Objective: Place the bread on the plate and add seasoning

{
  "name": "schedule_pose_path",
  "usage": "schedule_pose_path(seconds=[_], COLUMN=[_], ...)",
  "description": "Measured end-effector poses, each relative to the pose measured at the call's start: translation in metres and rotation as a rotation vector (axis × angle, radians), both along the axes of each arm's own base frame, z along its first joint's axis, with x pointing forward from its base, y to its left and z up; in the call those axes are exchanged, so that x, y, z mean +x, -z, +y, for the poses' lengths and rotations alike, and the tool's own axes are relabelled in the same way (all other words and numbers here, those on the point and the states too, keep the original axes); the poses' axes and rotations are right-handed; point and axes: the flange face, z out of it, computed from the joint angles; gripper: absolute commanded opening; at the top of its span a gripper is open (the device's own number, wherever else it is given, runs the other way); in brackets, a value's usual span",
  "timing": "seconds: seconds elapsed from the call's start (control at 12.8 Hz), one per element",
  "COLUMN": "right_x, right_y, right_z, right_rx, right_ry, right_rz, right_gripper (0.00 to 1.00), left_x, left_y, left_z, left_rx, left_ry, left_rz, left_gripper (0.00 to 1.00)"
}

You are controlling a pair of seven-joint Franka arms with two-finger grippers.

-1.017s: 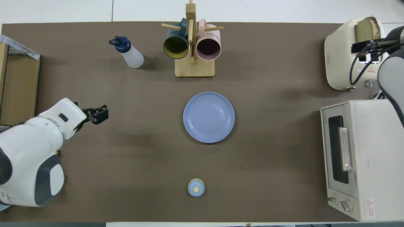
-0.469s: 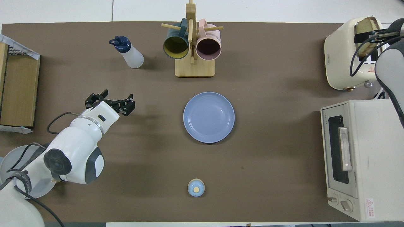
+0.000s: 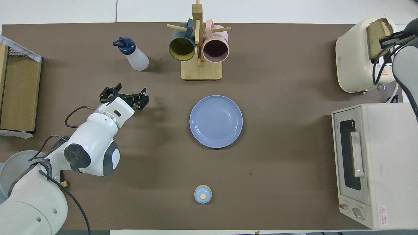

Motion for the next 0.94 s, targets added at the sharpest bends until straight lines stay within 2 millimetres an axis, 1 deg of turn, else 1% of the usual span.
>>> schedule_pose_path(seconds=[0.16, 0.23, 0.31, 0.39, 0.47, 0.55, 0.63, 0.7, 0.78, 0.94], right_x=[0.0, -0.001, -0.002, -0.005, -0.012, -0.021, -0.032, -0.043, -0.052, -0.065], right_y=[-0.012, -0.021, -0.037, -0.06, -0.085, -0.109, -0.127, -0.137, -0.142, -0.137], right_z=[-0.005, -0.003, 0.004, 0.017, 0.04, 0.069, 0.101, 0.131, 0.158, 0.209], right_rx=[-0.06, -0.086, -0.095, -0.096, -0.096, -0.097, -0.095, -0.089, -0.078, -0.012], right_ry=[-0.04, -0.062, -0.082, -0.1, -0.128, -0.164, -0.206, -0.233, -0.231, -0.189], right_rz=[0.008, 0.02, 0.039, 0.058, 0.07, 0.072, 0.084, 0.105, 0.125, 0.173], right_gripper=[0.0, 0.0, 0.0, 0.0, 0.0, 0.0, 0.0, 0.0, 0.0, 0.0], left_x=[0.016, 0.025, 0.033, 0.039, 0.045, 0.054, 0.064, 0.073, 0.079, 0.086], left_y=[0.008, 0.012, 0.014, 0.014, 0.014, 0.015, 0.017, 0.021, 0.022, 0.02], left_z=[-0.002, -0.003, -0.008, -0.012, -0.014, -0.015, -0.018, -0.021, -0.023, -0.025], left_rx=[0.029, 0.045, 0.053, 0.053, 0.045, 0.035, 0.03, 0.03, 0.032, 0.032], left_ry=[-0.048, -0.076, -0.089, -0.095, -0.11, -0.129, -0.142, -0.146, -0.147, -0.145], left_rz=[-0.015, -0.028, -0.041, -0.051, -0.061, -0.071, -0.083, -0.093, -0.102, -0.112], left_gripper=[1.0, 1.0, 1.0, 1.0, 1.0, 1.0, 1.0, 1.0, 1.0, 1.0])
